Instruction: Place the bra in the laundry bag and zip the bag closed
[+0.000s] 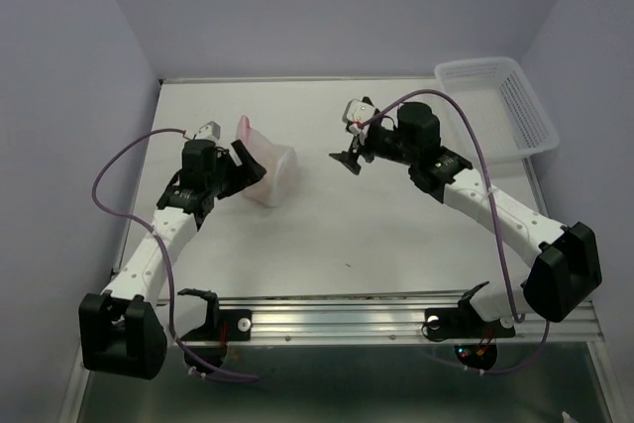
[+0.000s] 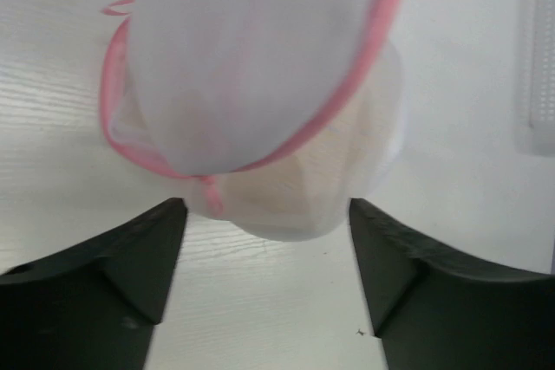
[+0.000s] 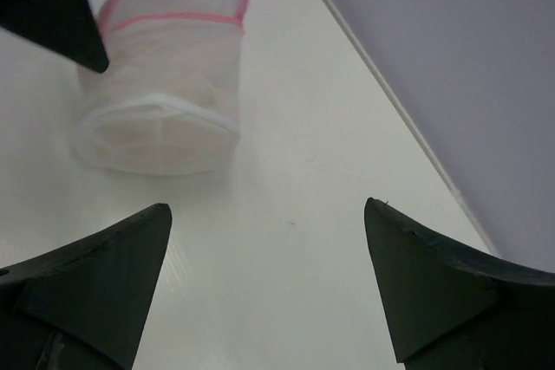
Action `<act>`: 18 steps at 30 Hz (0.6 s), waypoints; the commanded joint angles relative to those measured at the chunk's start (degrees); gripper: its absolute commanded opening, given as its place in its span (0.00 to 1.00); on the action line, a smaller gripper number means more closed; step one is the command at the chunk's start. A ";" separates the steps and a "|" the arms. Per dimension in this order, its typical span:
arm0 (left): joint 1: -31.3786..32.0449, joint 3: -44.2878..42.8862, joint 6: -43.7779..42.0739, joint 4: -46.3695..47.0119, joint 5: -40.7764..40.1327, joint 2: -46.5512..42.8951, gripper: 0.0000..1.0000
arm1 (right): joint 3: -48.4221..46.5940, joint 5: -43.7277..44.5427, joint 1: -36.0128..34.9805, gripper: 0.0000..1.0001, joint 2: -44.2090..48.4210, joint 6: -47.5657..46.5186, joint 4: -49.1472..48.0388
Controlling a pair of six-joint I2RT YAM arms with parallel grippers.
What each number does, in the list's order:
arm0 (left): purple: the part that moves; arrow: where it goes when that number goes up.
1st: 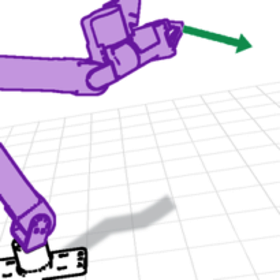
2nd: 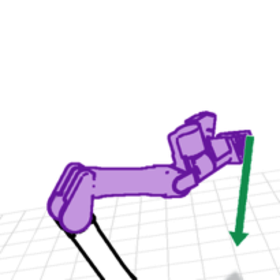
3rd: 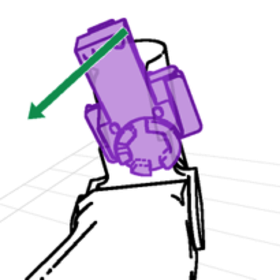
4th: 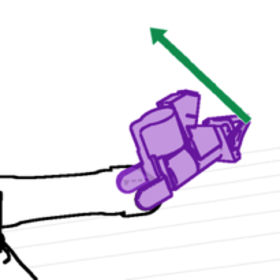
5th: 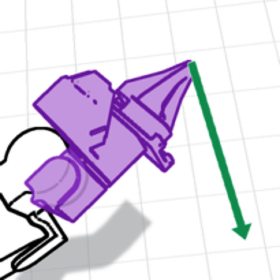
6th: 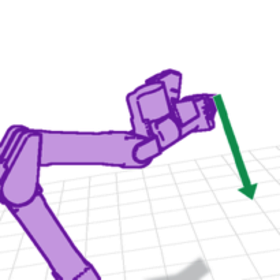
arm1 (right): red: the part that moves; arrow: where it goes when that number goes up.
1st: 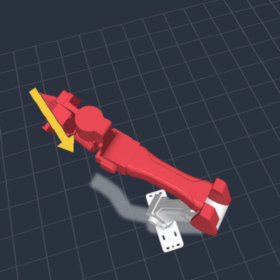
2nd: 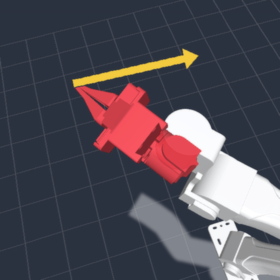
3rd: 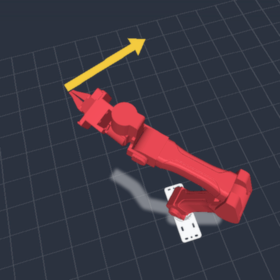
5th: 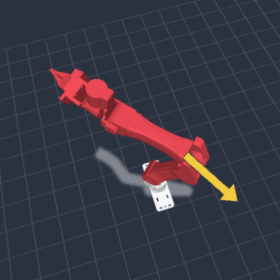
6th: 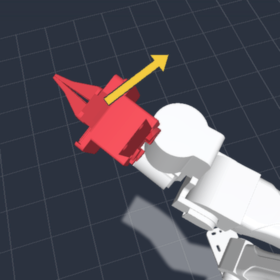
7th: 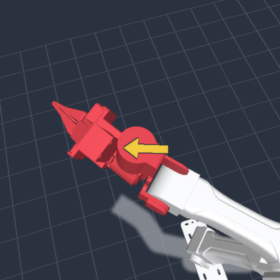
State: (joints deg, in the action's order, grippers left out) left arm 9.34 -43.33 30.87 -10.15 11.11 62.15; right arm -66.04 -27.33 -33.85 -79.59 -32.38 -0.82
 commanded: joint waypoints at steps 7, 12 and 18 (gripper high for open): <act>3.05 -14.40 -2.66 -1.96 -7.05 -6.25 0.99 | 6.88 58.35 4.74 1.00 2.50 45.80 -18.11; 2.70 -23.97 0.06 -8.90 -26.21 -4.07 0.99 | 9.61 57.90 14.77 1.00 5.50 60.16 -8.68; -4.41 -29.87 3.57 -14.44 -32.72 3.05 0.99 | 11.11 64.24 15.30 1.00 10.94 58.05 -2.87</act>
State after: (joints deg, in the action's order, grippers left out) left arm 8.95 -70.11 31.53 -18.85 -12.93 60.86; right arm -55.11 30.39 -17.39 -73.28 22.31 -5.72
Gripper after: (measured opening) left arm 0.990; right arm 0.995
